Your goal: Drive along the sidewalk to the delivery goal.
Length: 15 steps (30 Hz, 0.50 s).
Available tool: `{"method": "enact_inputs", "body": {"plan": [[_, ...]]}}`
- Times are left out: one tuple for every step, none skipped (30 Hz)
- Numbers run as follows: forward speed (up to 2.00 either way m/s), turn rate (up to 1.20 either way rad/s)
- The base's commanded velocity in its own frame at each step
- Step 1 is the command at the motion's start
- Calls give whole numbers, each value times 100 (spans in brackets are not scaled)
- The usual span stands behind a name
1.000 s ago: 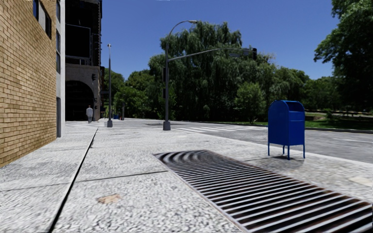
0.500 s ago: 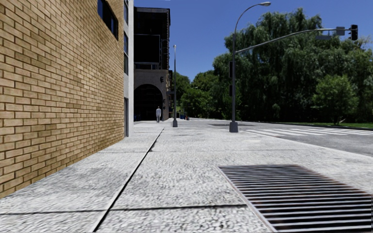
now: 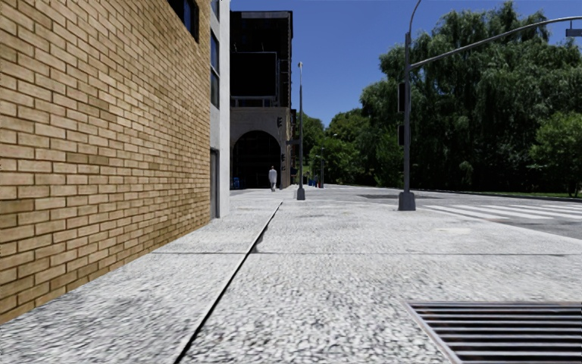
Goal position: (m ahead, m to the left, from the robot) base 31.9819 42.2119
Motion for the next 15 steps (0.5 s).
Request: {"method": "enact_inputs", "body": {"plan": [[200, 0], [200, 0], [200, 0], [200, 0], [200, 0], [200, 0], [200, 0], [200, 0], [200, 0], [200, 0], [200, 0], [200, 0], [200, 0], [200, 0], [200, 0]]}}
